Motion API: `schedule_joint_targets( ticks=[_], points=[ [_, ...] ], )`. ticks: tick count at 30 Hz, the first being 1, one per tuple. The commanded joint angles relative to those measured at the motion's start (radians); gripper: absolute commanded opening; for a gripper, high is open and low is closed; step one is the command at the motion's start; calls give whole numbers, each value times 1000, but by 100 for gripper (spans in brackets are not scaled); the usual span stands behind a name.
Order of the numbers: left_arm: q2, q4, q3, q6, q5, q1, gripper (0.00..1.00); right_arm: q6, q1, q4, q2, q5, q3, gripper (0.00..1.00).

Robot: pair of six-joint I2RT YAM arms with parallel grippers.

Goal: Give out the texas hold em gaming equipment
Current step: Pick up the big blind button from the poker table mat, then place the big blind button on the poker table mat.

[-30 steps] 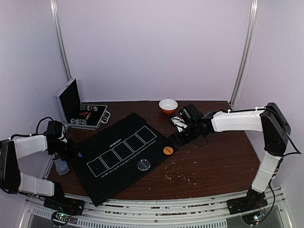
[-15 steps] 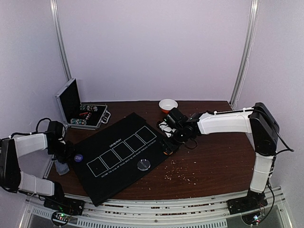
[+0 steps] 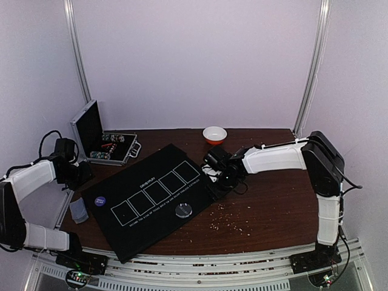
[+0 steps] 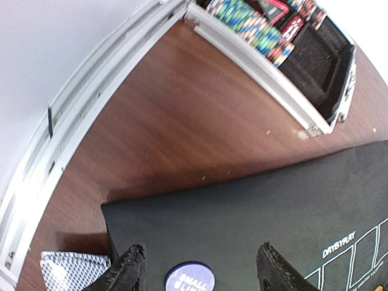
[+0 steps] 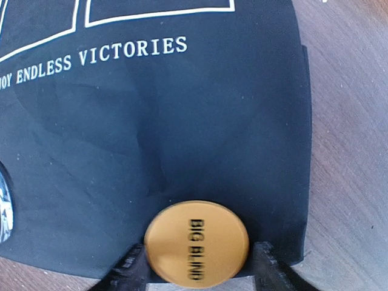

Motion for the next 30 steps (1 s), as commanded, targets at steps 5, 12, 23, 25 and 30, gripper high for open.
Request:
schedule_joint_targets(
  ticks=[5,12,23,25,30],
  points=[
    [25,72,29,50,17,3,65,32,10,-116,41,83,46,36],
    [23,108,24,65,18,3,66,48,12,-121,13,43,107,29],
    [39,172,-7,72,52,2,66,89,11,215,165,-75,402,26],
    [38,180,-13,77,61,2,66,95,10,230,265,-81,532,25],
    [31,193,-30,91,70,0,66,131,7,246,527,-87,893,22]
  ],
)
